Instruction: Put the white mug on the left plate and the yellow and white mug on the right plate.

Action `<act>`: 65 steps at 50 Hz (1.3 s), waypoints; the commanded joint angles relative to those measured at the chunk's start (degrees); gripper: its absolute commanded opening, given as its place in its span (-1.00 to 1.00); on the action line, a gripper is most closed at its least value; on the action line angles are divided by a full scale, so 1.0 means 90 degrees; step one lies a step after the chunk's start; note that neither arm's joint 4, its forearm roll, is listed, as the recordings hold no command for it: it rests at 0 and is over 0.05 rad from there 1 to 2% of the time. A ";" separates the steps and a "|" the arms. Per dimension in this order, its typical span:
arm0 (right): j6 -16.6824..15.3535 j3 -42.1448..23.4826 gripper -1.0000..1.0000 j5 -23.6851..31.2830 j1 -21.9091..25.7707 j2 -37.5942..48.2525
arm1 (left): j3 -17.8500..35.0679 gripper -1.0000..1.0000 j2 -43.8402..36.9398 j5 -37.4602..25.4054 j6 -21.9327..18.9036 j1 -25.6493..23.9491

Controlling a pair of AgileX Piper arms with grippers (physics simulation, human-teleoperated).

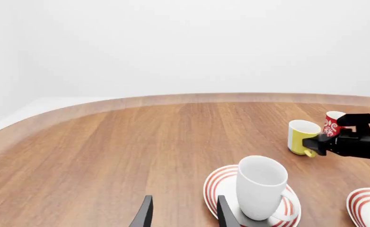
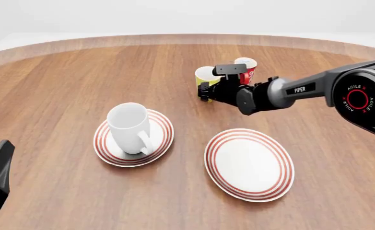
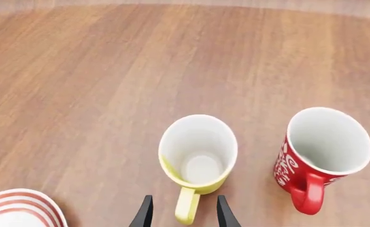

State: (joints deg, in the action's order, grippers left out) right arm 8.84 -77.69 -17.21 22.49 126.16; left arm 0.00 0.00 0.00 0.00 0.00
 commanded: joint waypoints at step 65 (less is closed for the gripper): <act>0.0113 -0.0285 -1.00 0.0457 0.0038 0.0206 | 0.0000 1.00 0.0000 0.0000 0.0000 0.0000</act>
State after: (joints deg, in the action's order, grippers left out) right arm 9.38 -80.42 -12.94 22.73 128.26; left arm 0.00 0.00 0.00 0.00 0.00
